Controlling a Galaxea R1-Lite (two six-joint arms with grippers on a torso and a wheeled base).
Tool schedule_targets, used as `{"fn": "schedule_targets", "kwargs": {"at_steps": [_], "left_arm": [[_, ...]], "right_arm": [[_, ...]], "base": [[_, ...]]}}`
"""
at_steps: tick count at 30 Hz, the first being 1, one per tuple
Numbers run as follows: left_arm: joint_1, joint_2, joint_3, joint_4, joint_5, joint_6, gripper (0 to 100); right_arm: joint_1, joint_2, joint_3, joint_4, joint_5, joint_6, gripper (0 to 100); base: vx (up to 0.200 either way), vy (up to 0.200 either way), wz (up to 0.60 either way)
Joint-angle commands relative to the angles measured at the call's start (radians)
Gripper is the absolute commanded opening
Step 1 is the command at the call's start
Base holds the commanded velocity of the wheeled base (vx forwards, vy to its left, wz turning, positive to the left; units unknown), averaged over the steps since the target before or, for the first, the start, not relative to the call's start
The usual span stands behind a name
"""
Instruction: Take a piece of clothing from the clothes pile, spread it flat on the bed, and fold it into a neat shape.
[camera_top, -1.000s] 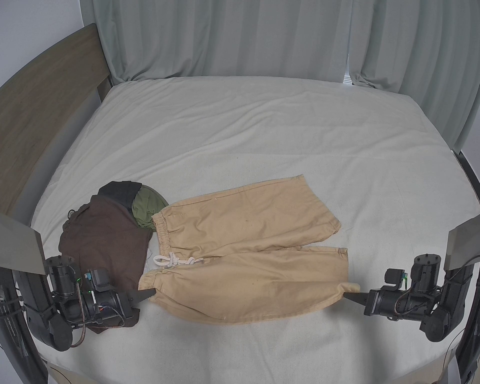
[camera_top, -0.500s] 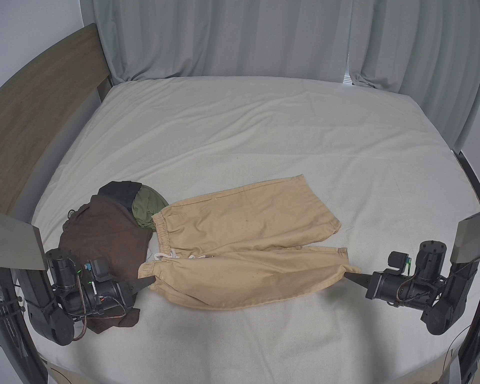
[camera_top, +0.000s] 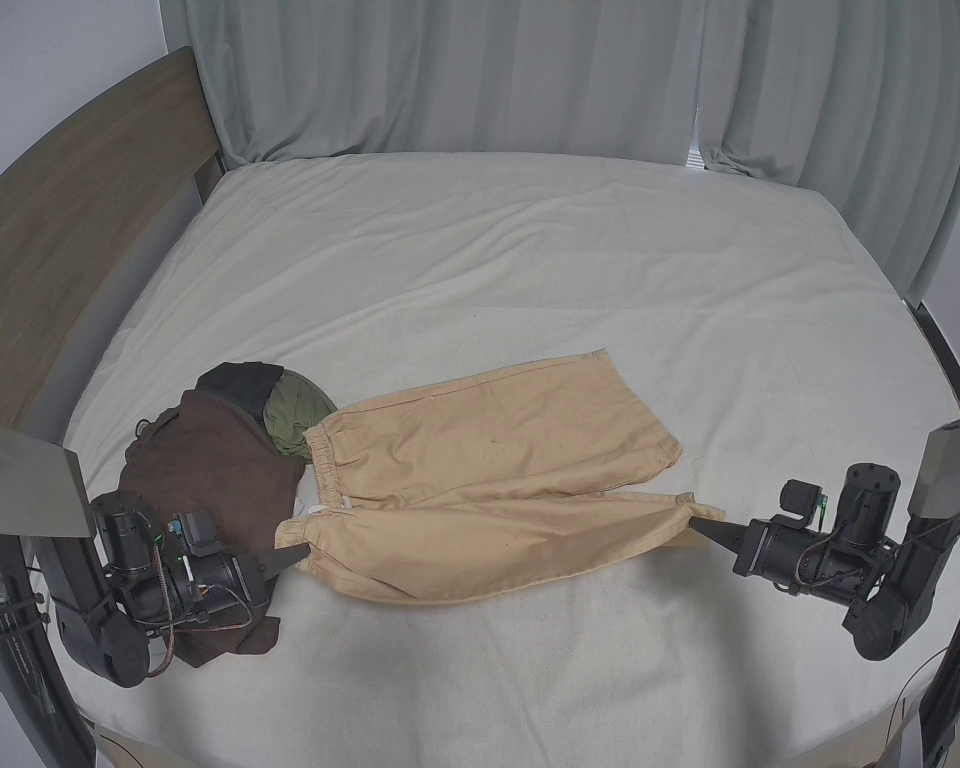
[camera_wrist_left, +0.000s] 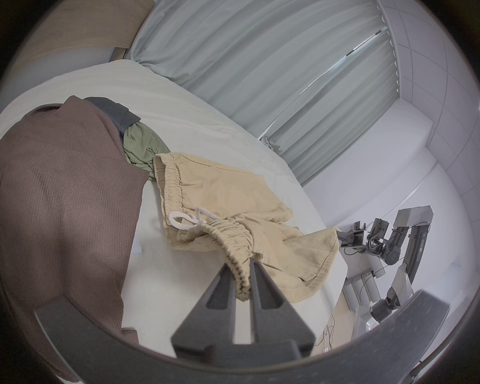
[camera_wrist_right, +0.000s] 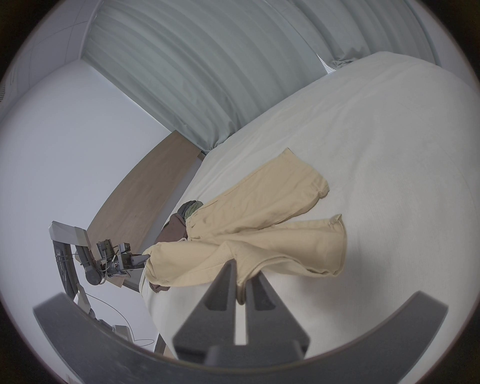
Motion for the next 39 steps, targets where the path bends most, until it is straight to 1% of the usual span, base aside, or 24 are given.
{"fn": "schedule_targets", "kwargs": {"at_steps": [1,12,15,20,23,27,28,31,32,34,39], "left_arm": [[0.000,-0.003,-0.014,-0.001,0.011,-0.011,0],[-0.006,-0.032,-0.052,-0.001,0.054,-0.100,0],[-0.009,-0.036,-0.057,-0.001,0.059,-0.109,0],[-0.017,-0.035,-0.069,-0.001,0.095,-0.114,0],[-0.018,-0.032,-0.077,-0.001,0.097,-0.114,0],[-0.018,-0.032,-0.081,-0.001,0.100,-0.114,0],[-0.020,-0.030,-0.092,-0.001,0.121,-0.115,0],[-0.025,-0.029,-0.104,-0.001,0.146,-0.134,0],[-0.025,-0.029,-0.104,-0.001,0.146,-0.134,0],[-0.029,-0.032,-0.118,-0.001,0.163,-0.164,0],[-0.031,-0.029,-0.130,-0.001,0.178,-0.170,0]], "right_arm": [[0.003,-0.016,-0.012,-0.001,0.000,0.000,0],[0.002,-0.045,-0.088,-0.001,0.002,0.005,0],[-0.003,-0.041,-0.134,0.005,0.002,0.018,0],[-0.007,-0.039,-0.214,0.016,0.003,0.032,0],[-0.007,-0.036,-0.259,0.021,0.003,0.048,0],[-0.014,-0.036,-0.294,0.053,0.003,0.051,0],[-0.018,-0.036,-0.340,0.093,0.003,0.052,0],[-0.023,-0.035,-0.377,0.120,0.003,0.051,0],[-0.023,-0.035,-0.377,0.120,0.003,0.051,0],[-0.026,-0.033,-0.415,0.156,0.003,0.051,0],[-0.026,-0.032,-0.480,0.215,0.003,0.051,0]], "base": [[0.000,0.000,0.00],[0.000,0.000,0.00],[0.000,0.000,0.00],[0.000,0.000,0.00],[0.000,0.000,0.00],[0.000,0.000,0.00],[0.000,0.000,0.00],[0.000,0.000,0.00],[0.000,0.000,0.00],[0.000,0.000,0.00],[0.000,0.000,0.00]]}}
